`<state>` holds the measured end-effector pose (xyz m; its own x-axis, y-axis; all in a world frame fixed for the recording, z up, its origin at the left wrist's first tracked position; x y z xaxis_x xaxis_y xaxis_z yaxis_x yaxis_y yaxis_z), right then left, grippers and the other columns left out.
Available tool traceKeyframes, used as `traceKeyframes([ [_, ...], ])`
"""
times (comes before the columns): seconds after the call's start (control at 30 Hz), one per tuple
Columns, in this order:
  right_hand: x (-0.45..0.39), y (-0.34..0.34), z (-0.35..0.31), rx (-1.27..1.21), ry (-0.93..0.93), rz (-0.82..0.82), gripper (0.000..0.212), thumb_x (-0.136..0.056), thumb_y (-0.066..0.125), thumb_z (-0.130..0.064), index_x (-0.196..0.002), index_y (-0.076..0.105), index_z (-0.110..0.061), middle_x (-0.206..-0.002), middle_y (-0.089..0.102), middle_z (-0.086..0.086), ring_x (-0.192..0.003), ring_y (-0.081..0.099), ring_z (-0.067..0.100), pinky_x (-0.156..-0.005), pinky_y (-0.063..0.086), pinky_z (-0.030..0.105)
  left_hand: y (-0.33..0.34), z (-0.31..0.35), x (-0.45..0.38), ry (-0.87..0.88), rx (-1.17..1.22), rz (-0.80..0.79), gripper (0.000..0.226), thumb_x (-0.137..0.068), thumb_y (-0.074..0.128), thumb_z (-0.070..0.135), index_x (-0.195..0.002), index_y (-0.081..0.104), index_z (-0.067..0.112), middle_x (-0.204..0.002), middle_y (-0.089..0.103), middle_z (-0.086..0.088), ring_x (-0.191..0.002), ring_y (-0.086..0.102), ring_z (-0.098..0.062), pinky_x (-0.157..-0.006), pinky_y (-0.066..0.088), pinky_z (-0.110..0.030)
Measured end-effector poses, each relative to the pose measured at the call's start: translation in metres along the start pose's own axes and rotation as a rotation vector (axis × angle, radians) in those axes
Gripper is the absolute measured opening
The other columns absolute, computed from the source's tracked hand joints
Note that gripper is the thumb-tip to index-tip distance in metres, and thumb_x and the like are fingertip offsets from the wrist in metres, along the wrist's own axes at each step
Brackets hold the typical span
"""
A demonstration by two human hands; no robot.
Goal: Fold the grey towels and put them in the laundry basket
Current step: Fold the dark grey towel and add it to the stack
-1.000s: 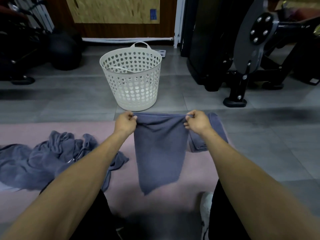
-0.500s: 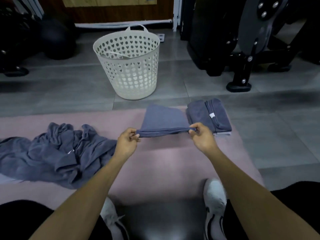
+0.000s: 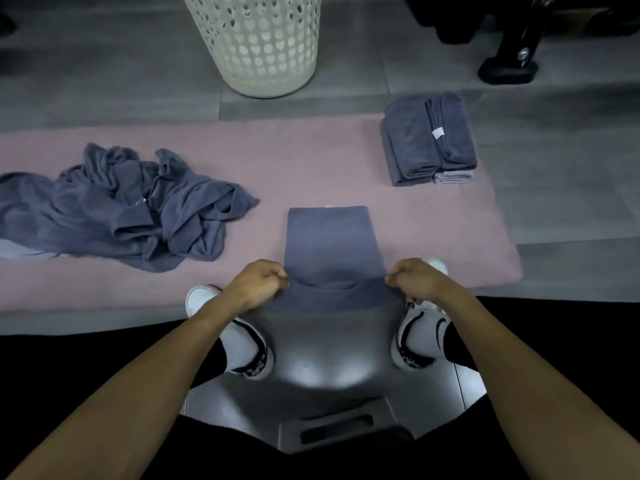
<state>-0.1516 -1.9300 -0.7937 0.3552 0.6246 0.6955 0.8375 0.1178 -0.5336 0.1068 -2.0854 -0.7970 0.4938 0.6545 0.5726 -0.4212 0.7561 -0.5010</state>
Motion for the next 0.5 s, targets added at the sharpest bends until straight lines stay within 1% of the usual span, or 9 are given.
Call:
traceKeyframes([
  [0.03, 0.000, 0.002, 0.000, 0.017, 0.025, -0.042, 0.018, -0.094, 0.054, -0.022, -0.086, 0.058, -0.006, -0.057, 0.055, 0.010, -0.049, 0.048, 0.020, -0.046, 0.040, 0.023, 0.003, -0.002, -0.002, -0.005, -0.005, -0.017, 0.025, -0.082, 0.066, 0.009, -0.059, 0.059, 0.018, -0.054, 0.056, 0.006, -0.057, 0.049, -0.011, -0.057, 0.038, -0.022],
  [0.1, -0.005, 0.004, -0.003, 0.017, 0.040, -0.056, 0.018, -0.094, 0.053, -0.021, -0.089, 0.059, -0.004, -0.058, 0.055, 0.010, -0.051, 0.049, 0.021, -0.049, 0.042, 0.025, 0.005, -0.004, -0.008, -0.018, 0.036, -0.030, 0.025, -0.084, 0.065, 0.008, -0.061, 0.059, 0.017, -0.050, 0.054, 0.008, -0.053, 0.047, -0.011, -0.055, 0.036, -0.023],
  [0.2, -0.026, 0.002, -0.006, -0.079, 0.018, 0.055, 0.021, -0.093, 0.053, -0.021, -0.093, 0.063, -0.002, -0.067, 0.059, 0.009, -0.062, 0.054, 0.024, -0.058, 0.044, 0.029, 0.000, -0.008, -0.024, -0.005, 0.137, 0.047, 0.022, -0.089, 0.061, 0.009, -0.068, 0.059, 0.015, -0.062, 0.058, 0.001, -0.064, 0.049, -0.014, -0.062, 0.039, -0.025],
  [0.23, -0.035, 0.000, -0.008, -0.100, 0.003, 0.096, 0.020, -0.093, 0.054, -0.021, -0.092, 0.064, -0.004, -0.073, 0.060, 0.008, -0.068, 0.056, 0.024, -0.063, 0.045, 0.030, -0.002, -0.009, -0.031, 0.008, 0.143, 0.090, 0.022, -0.091, 0.060, 0.009, -0.071, 0.057, 0.017, -0.063, 0.059, 0.003, -0.063, 0.049, -0.011, -0.063, 0.039, -0.022],
  [0.3, -0.053, -0.003, -0.012, -0.105, -0.014, 0.136, 0.015, -0.092, 0.055, -0.022, -0.089, 0.064, -0.011, -0.082, 0.062, 0.003, -0.079, 0.059, 0.023, -0.071, 0.048, 0.030, -0.005, -0.009, -0.045, 0.039, 0.119, 0.152, 0.023, -0.093, 0.058, 0.011, -0.072, 0.053, 0.019, -0.053, 0.055, 0.013, -0.054, 0.044, -0.003, -0.057, 0.037, -0.016],
  [0.37, -0.073, -0.007, -0.017, -0.087, -0.021, 0.152, 0.012, -0.091, 0.056, -0.022, -0.086, 0.064, -0.015, -0.085, 0.063, 0.002, -0.083, 0.059, 0.022, -0.075, 0.047, 0.030, -0.007, -0.009, -0.065, 0.060, 0.100, 0.188, 0.024, -0.094, 0.057, 0.012, -0.072, 0.051, 0.020, -0.047, 0.051, 0.014, -0.047, 0.040, -0.002, -0.053, 0.035, -0.016],
  [0.43, -0.096, -0.012, -0.023, -0.081, -0.015, 0.190, 0.010, -0.091, 0.058, -0.021, -0.086, 0.064, -0.015, -0.088, 0.064, 0.002, -0.086, 0.059, 0.020, -0.075, 0.042, 0.025, -0.007, -0.010, -0.092, 0.042, 0.100, 0.220, 0.023, -0.094, 0.058, 0.015, -0.073, 0.052, 0.022, -0.052, 0.052, 0.012, -0.051, 0.043, -0.003, -0.057, 0.038, -0.021],
  [0.5, -0.118, -0.015, -0.028, -0.084, -0.006, 0.227, 0.008, -0.090, 0.060, -0.022, -0.087, 0.065, -0.016, -0.090, 0.065, 0.002, -0.088, 0.060, 0.019, -0.075, 0.039, 0.021, -0.006, -0.015, -0.121, -0.023, 0.122, 0.251, 0.021, -0.093, 0.059, 0.018, -0.073, 0.054, 0.022, -0.063, 0.057, 0.007, -0.061, 0.050, -0.011, -0.064, 0.041, -0.025],
])
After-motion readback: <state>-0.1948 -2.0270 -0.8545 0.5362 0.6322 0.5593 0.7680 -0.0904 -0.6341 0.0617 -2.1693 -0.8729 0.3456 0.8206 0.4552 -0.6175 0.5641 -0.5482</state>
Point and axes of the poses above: each hand's wrist, its own x-axis away from the middle knuckle, its own y-axis out of the palm, z = x × y, the point moved 5 cm from there along -x, towards the middle knuckle
